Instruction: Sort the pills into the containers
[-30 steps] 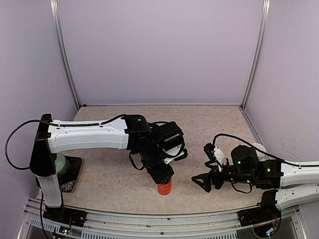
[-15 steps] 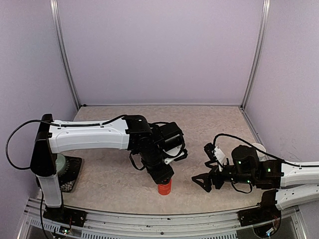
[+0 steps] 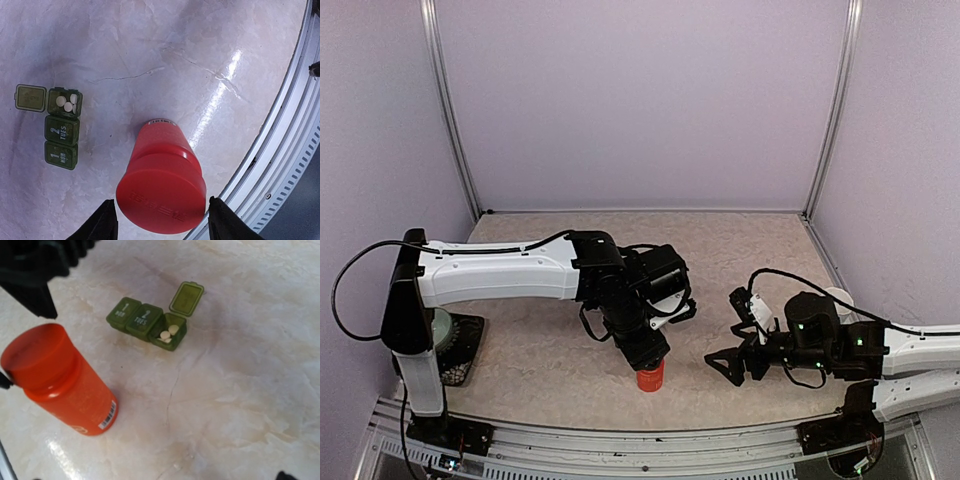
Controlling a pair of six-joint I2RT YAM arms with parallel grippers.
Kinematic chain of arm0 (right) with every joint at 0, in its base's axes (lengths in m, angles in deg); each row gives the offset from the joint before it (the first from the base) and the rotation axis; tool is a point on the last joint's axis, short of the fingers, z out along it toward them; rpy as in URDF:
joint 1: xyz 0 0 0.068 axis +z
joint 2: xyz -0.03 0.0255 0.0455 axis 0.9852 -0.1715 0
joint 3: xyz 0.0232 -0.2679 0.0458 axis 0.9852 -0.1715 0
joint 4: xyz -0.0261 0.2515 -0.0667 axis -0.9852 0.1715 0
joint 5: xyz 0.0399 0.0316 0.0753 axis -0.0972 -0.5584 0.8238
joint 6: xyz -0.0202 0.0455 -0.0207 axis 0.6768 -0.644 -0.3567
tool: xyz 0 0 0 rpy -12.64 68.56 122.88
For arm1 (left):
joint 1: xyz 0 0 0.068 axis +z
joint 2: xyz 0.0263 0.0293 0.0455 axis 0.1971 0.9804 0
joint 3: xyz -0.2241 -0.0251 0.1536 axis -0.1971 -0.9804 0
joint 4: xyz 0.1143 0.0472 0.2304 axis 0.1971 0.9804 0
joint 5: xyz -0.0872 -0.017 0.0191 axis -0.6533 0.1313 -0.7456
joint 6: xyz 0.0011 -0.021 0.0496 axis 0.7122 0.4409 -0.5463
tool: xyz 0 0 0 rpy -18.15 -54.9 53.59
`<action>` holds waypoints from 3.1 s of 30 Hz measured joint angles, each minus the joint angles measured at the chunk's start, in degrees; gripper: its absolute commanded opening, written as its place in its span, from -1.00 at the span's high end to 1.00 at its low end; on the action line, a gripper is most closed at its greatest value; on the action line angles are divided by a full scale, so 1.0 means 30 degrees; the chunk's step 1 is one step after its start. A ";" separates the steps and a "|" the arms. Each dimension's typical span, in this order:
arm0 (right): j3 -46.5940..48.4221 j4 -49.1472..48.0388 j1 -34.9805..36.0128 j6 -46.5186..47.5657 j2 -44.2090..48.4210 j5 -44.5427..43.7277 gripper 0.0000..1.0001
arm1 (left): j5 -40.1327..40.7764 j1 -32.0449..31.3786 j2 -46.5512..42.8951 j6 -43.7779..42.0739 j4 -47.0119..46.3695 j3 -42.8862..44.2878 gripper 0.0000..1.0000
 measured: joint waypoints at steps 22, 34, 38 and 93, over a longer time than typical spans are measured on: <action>-0.0211 -0.0699 0.0000 0.0000 -0.0838 0.0000 -1.00 | 0.0357 -0.0109 0.0000 0.0007 0.0000 0.0175 -0.03; -0.0386 -0.1457 0.0000 0.0000 -0.1756 0.0729 -1.00 | 0.0350 0.0044 0.0000 -0.0058 -0.0248 0.0138 -0.22; -0.0386 -0.1515 0.0000 0.0000 -0.1756 0.0787 -1.00 | 0.0459 0.0189 0.0000 -0.0051 -0.0393 0.0138 -0.28; -0.0386 -0.1537 0.0000 0.0058 -0.1756 0.0860 -1.00 | 0.1413 -0.0153 -0.0270 -0.0197 -0.0138 -0.0182 -0.18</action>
